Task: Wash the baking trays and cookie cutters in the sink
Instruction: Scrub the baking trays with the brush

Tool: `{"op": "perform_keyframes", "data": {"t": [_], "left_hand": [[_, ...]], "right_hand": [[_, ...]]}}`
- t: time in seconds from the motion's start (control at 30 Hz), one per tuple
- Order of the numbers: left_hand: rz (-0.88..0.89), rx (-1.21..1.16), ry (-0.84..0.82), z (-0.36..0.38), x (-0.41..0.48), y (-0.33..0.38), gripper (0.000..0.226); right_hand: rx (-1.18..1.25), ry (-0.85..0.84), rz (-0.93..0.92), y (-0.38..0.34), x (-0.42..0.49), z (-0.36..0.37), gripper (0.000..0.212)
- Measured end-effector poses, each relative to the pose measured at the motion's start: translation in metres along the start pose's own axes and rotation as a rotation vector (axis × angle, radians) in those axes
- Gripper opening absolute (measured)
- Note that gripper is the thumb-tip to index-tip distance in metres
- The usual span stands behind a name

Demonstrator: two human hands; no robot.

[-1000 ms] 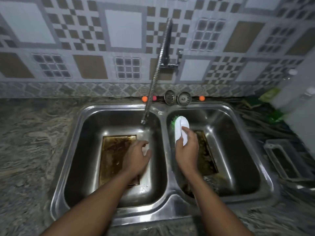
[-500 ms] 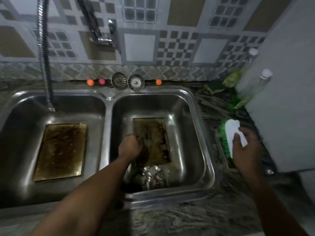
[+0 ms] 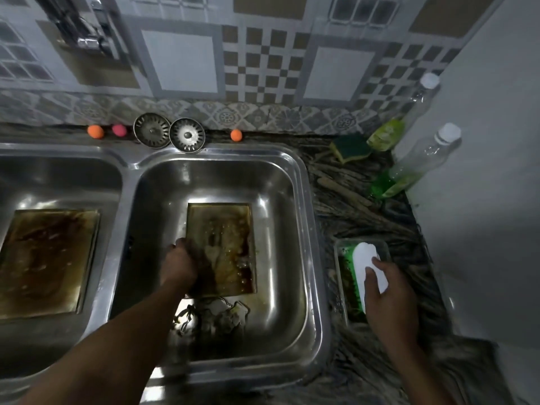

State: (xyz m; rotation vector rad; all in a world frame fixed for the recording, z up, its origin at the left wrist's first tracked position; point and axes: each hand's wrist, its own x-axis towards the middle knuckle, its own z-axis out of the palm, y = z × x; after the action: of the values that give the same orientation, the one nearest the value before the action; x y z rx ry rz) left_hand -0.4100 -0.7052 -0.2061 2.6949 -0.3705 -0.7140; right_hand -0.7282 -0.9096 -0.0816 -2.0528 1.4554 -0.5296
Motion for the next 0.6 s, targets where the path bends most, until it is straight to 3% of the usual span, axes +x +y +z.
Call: {"op": "perform_keyframes", "data": {"t": [0.17, 0.47, 0.6], "left_hand": [[-0.048, -0.059, 0.054, -0.002, 0.012, -0.007, 0.018], [0.042, 0.078, 0.128, -0.012, -0.002, -0.008, 0.04], [0.096, 0.101, 0.141, -0.017, -0.017, -0.002, 0.028]], "right_hand": [[-0.014, 0.007, 0.024, -0.003, 0.0, 0.003, 0.025], [-0.035, 0.037, 0.018, -0.006, 0.0, 0.007, 0.024], [-0.036, 0.051, 0.009, -0.005, -0.001, 0.007, 0.023]]}}
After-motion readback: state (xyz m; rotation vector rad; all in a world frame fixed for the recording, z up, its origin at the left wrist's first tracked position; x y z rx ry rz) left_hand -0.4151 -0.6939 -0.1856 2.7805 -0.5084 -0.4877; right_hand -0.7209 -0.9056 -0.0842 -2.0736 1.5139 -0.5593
